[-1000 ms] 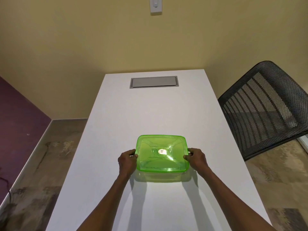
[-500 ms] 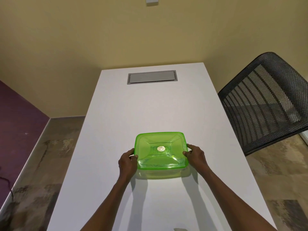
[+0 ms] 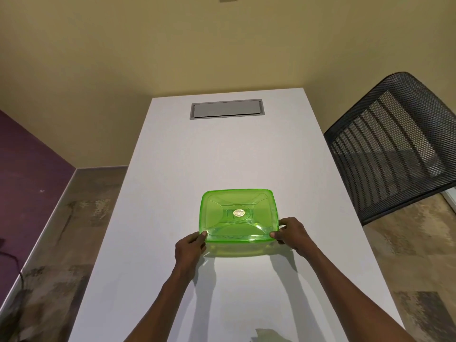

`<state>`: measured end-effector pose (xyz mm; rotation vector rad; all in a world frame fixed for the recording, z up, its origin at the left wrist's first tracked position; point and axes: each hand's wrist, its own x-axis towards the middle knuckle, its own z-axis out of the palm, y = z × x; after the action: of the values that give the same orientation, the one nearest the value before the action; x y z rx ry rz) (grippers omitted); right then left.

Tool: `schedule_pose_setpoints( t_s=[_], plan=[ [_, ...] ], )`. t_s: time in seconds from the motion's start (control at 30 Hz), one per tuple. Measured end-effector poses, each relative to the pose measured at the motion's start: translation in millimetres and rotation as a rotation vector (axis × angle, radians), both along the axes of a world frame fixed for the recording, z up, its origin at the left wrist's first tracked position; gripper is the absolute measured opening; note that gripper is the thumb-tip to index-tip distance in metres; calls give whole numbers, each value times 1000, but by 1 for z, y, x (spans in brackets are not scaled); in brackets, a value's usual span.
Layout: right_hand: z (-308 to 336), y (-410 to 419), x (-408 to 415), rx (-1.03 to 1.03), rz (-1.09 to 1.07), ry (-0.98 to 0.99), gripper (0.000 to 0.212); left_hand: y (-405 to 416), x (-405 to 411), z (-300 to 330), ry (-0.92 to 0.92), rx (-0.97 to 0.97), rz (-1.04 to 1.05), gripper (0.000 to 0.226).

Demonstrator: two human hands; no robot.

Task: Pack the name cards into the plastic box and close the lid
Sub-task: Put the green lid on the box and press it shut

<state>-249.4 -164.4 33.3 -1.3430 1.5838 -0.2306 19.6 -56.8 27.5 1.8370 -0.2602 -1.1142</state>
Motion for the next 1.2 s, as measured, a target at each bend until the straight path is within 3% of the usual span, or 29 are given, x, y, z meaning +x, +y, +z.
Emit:
schedule_pose_setpoints(
  t_s=[0.13, 0.23, 0.5, 0.57, 0.7, 0.87, 1.0, 1.2],
  plan=[
    [-3, 2, 2, -31, 7, 52, 32, 0, -6, -2, 141, -1, 186, 30],
    [-4, 1, 1, -34, 14, 58, 30, -3, -7, -3, 152, 20, 231, 31],
    [-5, -5, 0, 3, 47, 61, 28, -9, 0, 2, 79, 95, 100, 17],
    [-3, -8, -1, 44, 62, 54, 27, -12, 1, 6, -9, 139, 17, 11],
    [5, -25, -4, 140, 17, 12, 48, -24, -4, 14, -332, 284, -159, 60],
    [11, -63, 5, -12, -147, -33, 53, -36, -26, 18, -839, 65, -501, 103],
    [14, -87, 21, -112, -177, -12, 41, -47, -42, 6, -902, 36, -858, 127],
    [6, -104, 40, -62, -181, -24, 50, -50, -46, -15, -942, 145, -997, 127]
  ],
)
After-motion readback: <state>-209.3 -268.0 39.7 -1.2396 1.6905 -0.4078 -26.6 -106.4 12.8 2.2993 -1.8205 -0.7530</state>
